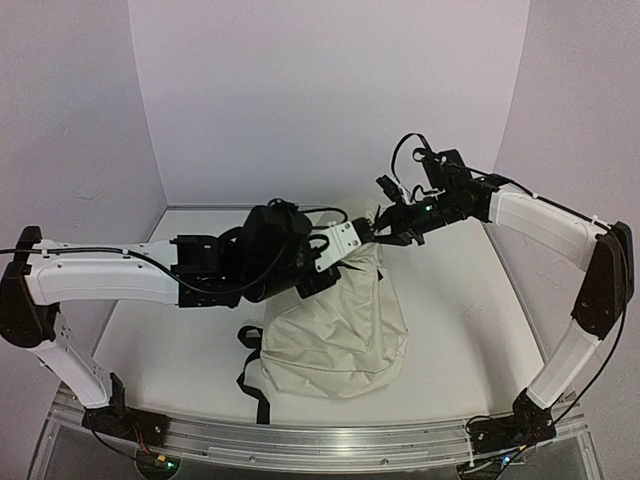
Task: Pack the student bag
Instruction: Zip the student bag at the center of the board.
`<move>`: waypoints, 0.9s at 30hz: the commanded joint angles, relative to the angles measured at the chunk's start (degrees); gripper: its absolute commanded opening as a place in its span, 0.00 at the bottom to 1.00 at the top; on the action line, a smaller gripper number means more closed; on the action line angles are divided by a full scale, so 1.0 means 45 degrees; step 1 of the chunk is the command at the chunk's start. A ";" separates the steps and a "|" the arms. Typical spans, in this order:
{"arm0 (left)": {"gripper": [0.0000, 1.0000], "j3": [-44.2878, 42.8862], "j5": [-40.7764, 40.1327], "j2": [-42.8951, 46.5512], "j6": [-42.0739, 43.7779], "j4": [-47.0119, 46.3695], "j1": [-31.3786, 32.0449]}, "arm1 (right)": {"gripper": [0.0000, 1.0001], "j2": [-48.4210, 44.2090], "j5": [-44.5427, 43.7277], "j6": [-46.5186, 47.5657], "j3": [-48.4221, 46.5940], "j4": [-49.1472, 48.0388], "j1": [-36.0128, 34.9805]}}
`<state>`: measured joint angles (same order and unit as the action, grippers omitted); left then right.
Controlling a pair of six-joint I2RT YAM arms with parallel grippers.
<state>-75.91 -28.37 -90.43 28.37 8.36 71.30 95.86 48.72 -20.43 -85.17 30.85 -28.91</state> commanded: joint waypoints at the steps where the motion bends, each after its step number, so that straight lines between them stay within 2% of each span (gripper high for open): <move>1: 0.00 0.0715 -0.0375 0.1474 -0.2495 -0.0862 -0.0758 | 0.00 -0.1129 0.0631 0.0648 -0.0859 -0.1308 0.0078; 7: 0.00 0.1856 0.0521 0.2503 -0.4284 -0.0808 -0.1676 | 0.00 -0.1091 0.0582 0.0762 -0.1007 -0.1117 0.0100; 12: 0.00 0.2423 0.0987 0.2524 -0.5414 -0.0826 -0.1828 | 0.00 -0.1010 0.0702 0.0941 -0.1431 -0.0848 0.0116; 19: 0.00 0.3428 0.0197 0.2694 -0.7114 -0.1206 -0.2688 | 0.00 -0.0879 0.0656 0.1601 -0.2238 -0.0051 0.0116; 27: 0.00 0.4689 0.0499 0.3502 -0.8318 -0.1752 -0.4344 | 0.00 -0.0911 0.0118 0.3212 -0.2774 0.1377 0.0111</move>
<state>-56.73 -22.51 -78.24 -4.65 2.25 55.90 95.85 48.25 -11.90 -92.27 38.51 -29.56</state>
